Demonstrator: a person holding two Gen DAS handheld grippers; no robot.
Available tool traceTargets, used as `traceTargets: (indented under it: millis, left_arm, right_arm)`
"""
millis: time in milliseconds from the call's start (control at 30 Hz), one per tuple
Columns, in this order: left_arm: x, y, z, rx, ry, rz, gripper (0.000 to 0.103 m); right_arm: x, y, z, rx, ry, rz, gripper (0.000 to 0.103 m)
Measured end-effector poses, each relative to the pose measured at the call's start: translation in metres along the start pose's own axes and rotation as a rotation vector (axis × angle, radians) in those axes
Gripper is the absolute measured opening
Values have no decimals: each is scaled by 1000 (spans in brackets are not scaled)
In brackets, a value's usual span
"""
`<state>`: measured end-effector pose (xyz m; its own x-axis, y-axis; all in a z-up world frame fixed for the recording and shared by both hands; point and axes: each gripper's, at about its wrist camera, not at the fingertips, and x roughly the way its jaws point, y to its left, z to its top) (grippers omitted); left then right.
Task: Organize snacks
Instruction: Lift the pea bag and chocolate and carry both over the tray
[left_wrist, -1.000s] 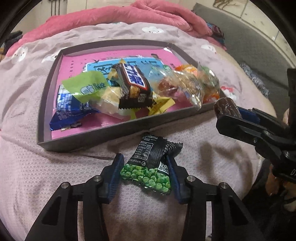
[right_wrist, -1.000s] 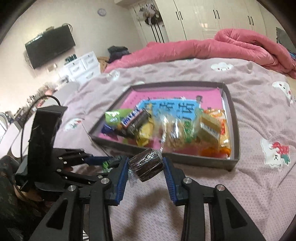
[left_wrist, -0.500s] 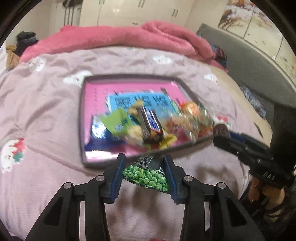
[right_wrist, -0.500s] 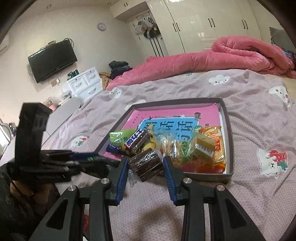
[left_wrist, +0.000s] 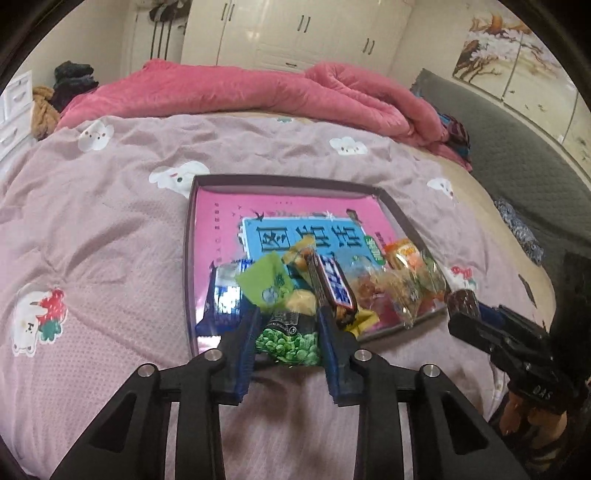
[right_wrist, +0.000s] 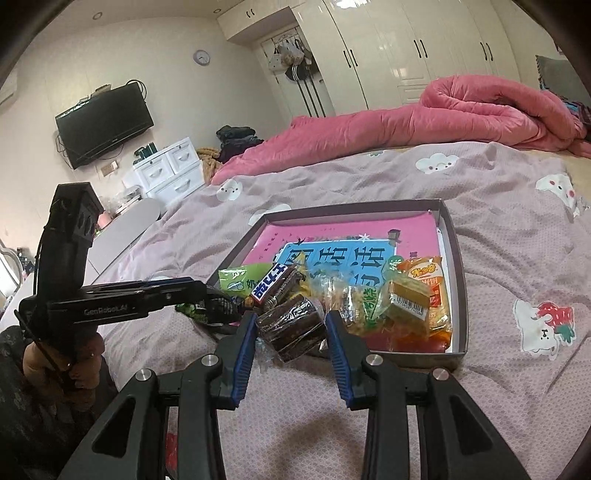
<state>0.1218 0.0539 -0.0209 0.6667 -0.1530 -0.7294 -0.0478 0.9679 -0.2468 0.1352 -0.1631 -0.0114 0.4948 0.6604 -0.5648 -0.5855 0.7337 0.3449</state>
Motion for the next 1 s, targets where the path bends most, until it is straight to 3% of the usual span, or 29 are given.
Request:
traceTargets:
  millis: [200, 300, 733, 1000]
  left_arm:
    - [18, 3, 6, -20, 4, 11, 29]
    - [28, 3, 9, -24, 8, 37, 13]
    - [46, 2, 17, -11, -21, 54, 13]
    - [62, 0, 20, -9, -6, 63, 14]
  right_arm:
    - [0, -4, 2, 13, -14, -21, 38]
    - [0, -4, 2, 11, -21, -31, 38]
    - [2, -22, 9, 60, -37, -86, 38]
    - [19, -12, 8, -11, -1, -116, 38]
